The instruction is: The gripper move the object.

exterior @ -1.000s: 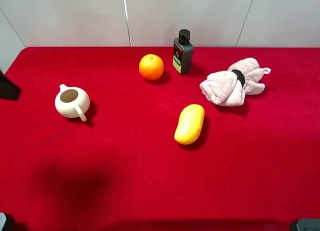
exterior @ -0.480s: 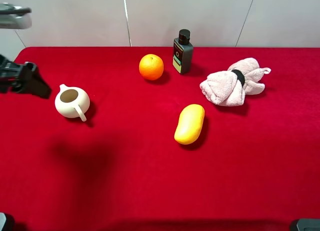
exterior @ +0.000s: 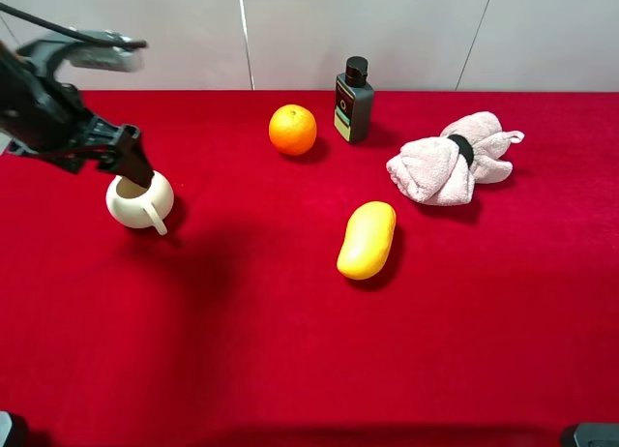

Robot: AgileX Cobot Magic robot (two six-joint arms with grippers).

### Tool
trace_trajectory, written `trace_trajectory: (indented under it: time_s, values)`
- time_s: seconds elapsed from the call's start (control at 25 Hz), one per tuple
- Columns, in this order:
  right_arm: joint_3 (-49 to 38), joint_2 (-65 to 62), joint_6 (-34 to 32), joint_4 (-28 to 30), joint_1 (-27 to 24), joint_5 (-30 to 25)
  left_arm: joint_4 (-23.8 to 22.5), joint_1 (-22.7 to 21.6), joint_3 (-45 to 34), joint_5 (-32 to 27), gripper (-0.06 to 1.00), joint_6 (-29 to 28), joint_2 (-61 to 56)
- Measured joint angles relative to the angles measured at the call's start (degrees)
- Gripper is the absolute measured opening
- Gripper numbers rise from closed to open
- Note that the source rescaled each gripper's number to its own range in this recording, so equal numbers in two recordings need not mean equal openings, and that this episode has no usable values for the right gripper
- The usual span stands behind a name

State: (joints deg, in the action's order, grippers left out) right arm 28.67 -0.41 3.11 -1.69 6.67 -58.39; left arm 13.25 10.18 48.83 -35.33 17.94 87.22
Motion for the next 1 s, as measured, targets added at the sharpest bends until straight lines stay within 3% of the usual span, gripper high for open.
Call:
trace_trajectory:
  time_s: [0.4, 1.0]
  values:
    - [0.0, 0.0, 0.0, 0.0, 0.0, 0.0, 0.6, 4.2, 1.4, 7.7, 0.98, 0.0, 9.5]
    - [0.0, 0.0, 0.0, 0.0, 0.0, 0.0, 3.4, 4.3, 1.6, 13.3, 0.97, 1.1, 17.1]
